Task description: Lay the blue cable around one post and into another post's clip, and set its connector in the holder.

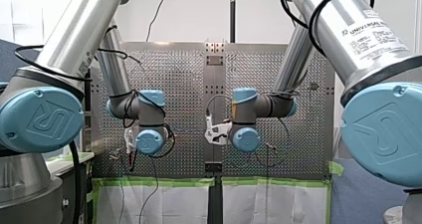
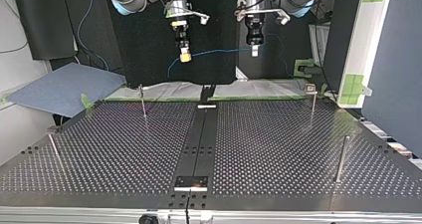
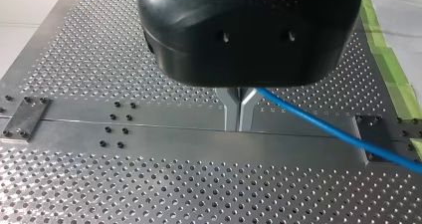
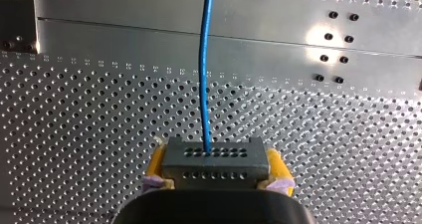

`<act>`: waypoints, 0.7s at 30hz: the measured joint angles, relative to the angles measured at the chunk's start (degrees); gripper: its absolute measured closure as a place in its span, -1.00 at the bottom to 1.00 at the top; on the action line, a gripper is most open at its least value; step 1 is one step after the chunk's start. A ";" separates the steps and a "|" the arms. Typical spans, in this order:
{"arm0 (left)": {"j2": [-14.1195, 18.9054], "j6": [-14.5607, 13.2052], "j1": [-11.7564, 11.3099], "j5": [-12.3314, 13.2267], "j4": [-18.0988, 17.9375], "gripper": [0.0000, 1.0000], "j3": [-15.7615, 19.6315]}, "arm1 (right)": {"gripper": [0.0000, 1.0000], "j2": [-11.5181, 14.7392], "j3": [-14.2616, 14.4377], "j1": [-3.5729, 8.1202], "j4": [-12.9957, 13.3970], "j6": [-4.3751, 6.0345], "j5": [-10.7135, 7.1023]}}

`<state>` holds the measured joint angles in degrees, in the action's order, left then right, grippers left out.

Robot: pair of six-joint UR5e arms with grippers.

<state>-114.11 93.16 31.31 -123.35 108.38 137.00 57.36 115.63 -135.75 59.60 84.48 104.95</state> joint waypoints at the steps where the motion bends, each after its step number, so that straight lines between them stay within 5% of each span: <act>1: 0.00 0.00 0.00 0.00 0.00 1.00 0.00 | 1.00 0.00 0.00 0.00 0.00 0.00 0.00; 21: 0.00 0.00 0.00 0.00 0.00 0.93 0.00 | 1.00 0.00 0.00 0.00 0.00 0.00 0.00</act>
<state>-114.11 93.16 31.31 -123.35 108.38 137.00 57.36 115.63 -135.75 59.60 84.48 104.95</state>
